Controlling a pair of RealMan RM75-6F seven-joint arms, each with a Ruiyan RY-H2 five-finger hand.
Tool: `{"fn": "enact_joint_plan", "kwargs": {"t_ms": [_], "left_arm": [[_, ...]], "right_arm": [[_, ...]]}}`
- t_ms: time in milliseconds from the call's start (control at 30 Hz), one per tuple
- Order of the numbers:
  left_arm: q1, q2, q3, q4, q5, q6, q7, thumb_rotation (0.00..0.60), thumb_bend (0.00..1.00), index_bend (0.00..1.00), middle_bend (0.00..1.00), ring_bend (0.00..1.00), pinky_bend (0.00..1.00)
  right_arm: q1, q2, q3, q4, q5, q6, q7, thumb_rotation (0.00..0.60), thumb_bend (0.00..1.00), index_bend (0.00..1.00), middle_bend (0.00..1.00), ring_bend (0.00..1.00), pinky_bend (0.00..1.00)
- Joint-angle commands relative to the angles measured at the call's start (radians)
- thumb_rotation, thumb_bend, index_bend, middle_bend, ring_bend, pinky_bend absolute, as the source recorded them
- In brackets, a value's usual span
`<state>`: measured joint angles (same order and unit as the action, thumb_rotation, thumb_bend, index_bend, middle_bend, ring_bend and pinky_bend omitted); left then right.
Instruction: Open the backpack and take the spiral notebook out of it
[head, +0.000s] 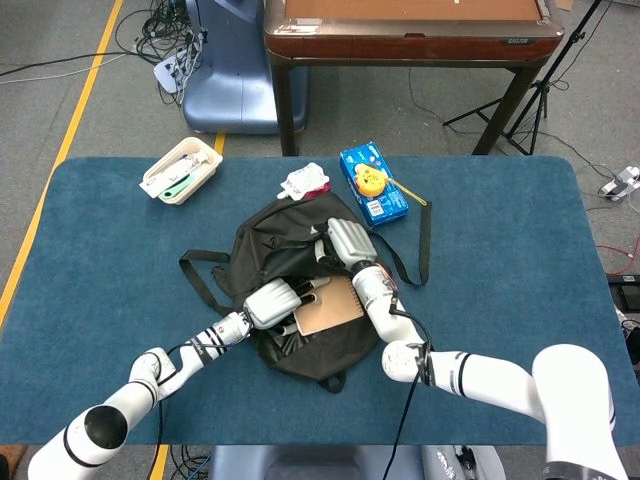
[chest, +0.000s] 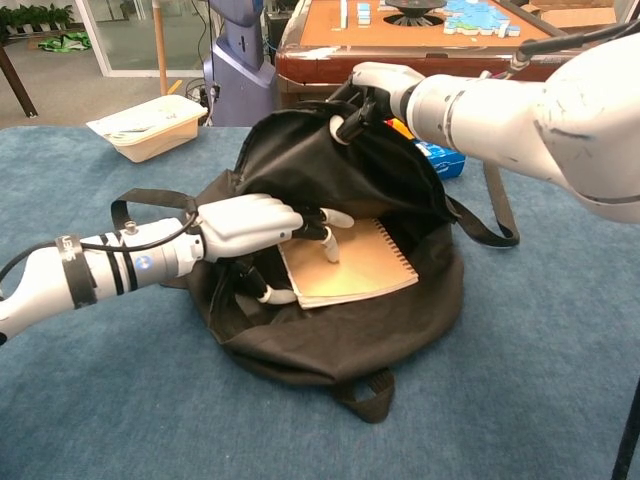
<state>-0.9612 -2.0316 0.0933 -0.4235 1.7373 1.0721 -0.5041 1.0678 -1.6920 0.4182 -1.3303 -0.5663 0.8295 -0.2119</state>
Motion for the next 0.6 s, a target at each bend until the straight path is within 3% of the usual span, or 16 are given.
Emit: {"fn": "enact_joint_plan", "kwargs": {"t_ms": [33,300,600], "left_arm": [[0.0,-0.012,-0.008,0.011,-0.01,0.005,-0.003,0.6,0.32,0.31,0.09,0.12,0.14],[0.0,-0.03,-0.027,0.011,-0.034,0.02,-0.019,0.6,0.36,0.37,0.15,0.13,0.14],[0.008,-0.028,-0.039,-0.054,-0.041,0.096,-0.119,0.6,0.41,0.54,0.5,0.35,0.15]], "right_arm": [[0.002,-0.001,0.0,0.004,0.004,-0.001,-0.001,0.6,0.72,0.7,0.48,0.24,0.28],[0.006,0.0,0.003,0.014,0.015,-0.003,-0.004,0.6,0.72,0.7,0.48,0.24,0.28],[0.014,0.002,0.02,0.044,0.039,-0.008,0.003,0.6,0.7,0.7,0.48,0.24,0.27]]}}
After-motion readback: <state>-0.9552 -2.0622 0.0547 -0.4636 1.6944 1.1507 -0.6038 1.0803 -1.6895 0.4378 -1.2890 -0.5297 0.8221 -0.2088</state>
